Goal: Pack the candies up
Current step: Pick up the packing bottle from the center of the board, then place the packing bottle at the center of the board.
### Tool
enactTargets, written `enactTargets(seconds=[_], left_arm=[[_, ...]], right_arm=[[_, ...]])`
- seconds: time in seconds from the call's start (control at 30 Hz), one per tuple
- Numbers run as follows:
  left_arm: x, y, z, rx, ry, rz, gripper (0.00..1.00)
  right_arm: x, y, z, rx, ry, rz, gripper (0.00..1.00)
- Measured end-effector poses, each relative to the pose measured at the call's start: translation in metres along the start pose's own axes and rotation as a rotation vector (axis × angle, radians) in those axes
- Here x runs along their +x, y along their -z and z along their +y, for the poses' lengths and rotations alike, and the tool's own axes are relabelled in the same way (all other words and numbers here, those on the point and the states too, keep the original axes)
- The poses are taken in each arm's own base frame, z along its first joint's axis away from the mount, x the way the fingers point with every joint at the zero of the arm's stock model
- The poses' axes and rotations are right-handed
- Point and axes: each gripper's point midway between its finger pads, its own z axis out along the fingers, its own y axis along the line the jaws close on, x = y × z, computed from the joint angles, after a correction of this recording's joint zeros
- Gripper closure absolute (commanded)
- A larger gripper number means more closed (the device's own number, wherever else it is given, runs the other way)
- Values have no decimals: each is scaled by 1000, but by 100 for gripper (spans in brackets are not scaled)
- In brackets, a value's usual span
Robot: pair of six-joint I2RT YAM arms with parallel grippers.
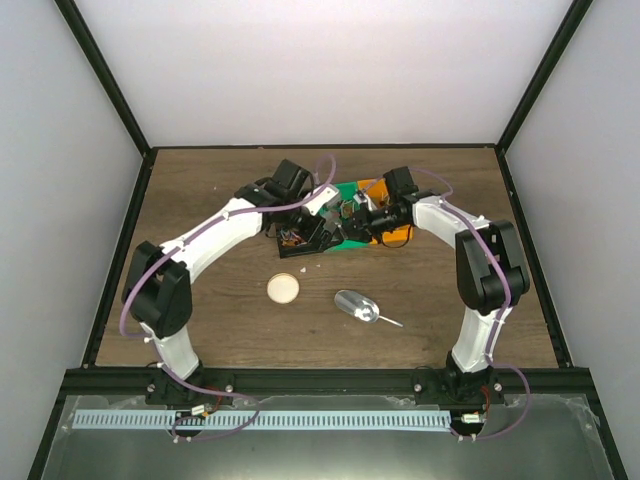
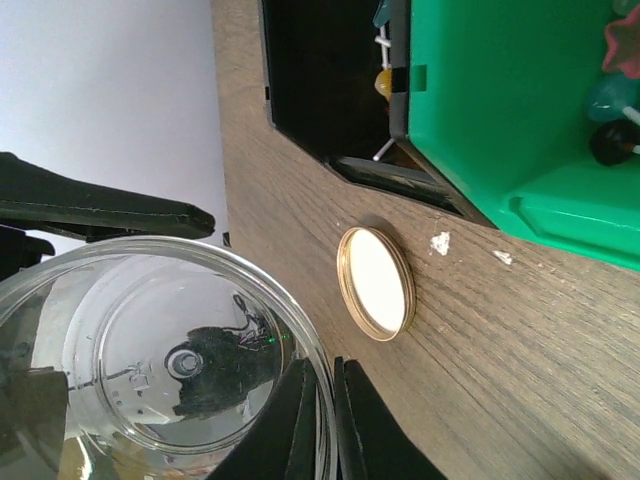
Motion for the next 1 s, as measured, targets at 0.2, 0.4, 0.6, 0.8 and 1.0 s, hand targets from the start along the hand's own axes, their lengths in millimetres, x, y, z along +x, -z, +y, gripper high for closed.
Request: enactTargets(seconds=[0.2,0.4,0.6,0.8,1.0], left_arm=[[-1,14,-1,-25,7,-50,0],[-9,27,-5,-25,12,-92,0],[-11,35,9,-46,52,-111,0],[-13,43,18,-64,101,-149,0],[-20,62,47,-147,181,-229,0]], right_arm=[[3,2,9,-12,26,-8,99],[2,11,12,-16,48,-46,99],[3,16,-5,7,10,-61,99],[5,15,-15,48,5,-67,99],[9,18,-37,162,12,-93,99]])
